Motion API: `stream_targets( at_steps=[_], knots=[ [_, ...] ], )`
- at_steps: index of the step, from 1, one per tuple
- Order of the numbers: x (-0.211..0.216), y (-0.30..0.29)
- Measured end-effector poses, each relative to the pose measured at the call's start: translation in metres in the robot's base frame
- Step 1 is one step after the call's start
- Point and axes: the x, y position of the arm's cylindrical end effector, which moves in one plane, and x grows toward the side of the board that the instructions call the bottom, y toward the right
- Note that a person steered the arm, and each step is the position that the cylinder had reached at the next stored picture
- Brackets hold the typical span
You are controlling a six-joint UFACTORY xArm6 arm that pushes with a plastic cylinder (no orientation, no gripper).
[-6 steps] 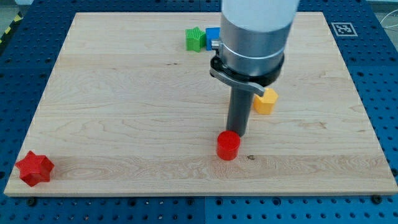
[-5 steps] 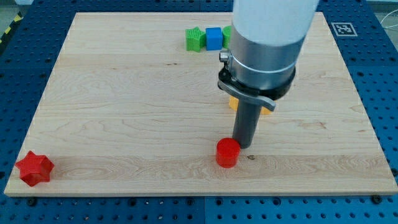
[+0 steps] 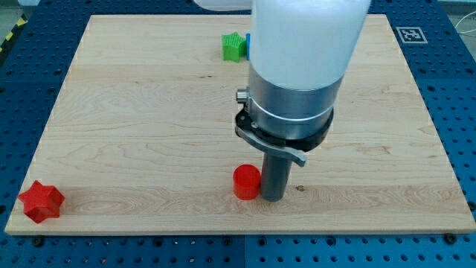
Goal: Slide the red circle closer to red star
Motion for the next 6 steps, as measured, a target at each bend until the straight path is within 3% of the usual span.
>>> stream_targets(
  at_steps=[6],
  knots=[
    [-0.023, -0.047]
  ],
)
